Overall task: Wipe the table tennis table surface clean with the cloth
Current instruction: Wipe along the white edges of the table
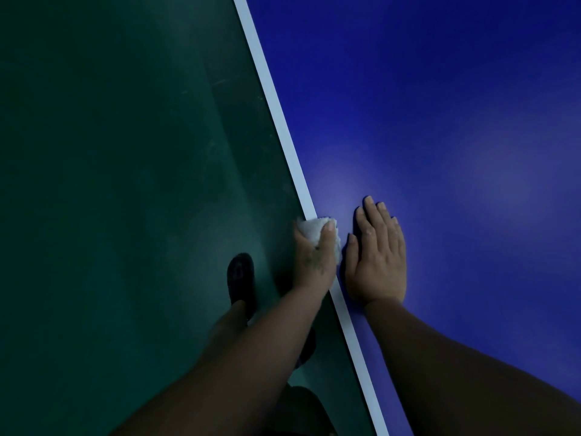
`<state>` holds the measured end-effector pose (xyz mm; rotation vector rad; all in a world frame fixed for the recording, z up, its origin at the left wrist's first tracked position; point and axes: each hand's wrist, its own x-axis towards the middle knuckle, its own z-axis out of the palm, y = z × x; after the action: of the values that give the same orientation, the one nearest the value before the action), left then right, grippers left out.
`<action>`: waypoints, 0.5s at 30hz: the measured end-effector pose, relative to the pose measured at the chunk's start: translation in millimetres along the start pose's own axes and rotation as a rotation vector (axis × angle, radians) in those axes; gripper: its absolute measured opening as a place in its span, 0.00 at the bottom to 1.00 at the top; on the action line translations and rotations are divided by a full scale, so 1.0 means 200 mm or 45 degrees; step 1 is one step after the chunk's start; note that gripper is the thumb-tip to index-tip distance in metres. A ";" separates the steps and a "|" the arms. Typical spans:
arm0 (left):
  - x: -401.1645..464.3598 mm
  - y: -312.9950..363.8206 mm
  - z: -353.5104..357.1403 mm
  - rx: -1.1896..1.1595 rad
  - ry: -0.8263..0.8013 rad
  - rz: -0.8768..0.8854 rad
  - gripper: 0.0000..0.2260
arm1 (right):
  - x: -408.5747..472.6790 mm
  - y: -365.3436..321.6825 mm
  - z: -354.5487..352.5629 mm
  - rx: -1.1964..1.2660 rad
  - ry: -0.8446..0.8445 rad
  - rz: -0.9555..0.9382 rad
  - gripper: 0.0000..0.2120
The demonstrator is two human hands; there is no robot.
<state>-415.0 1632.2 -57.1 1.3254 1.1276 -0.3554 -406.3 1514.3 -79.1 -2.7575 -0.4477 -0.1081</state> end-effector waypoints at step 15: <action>0.57 0.73 -0.18 -0.170 -0.109 0.057 0.22 | 0.10 -0.07 -0.04 -0.012 -0.047 0.003 0.20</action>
<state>-266.9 1747.2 -58.3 1.2048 1.0314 -0.2960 -391.8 1531.1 -65.0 -2.7733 -0.4551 -0.0585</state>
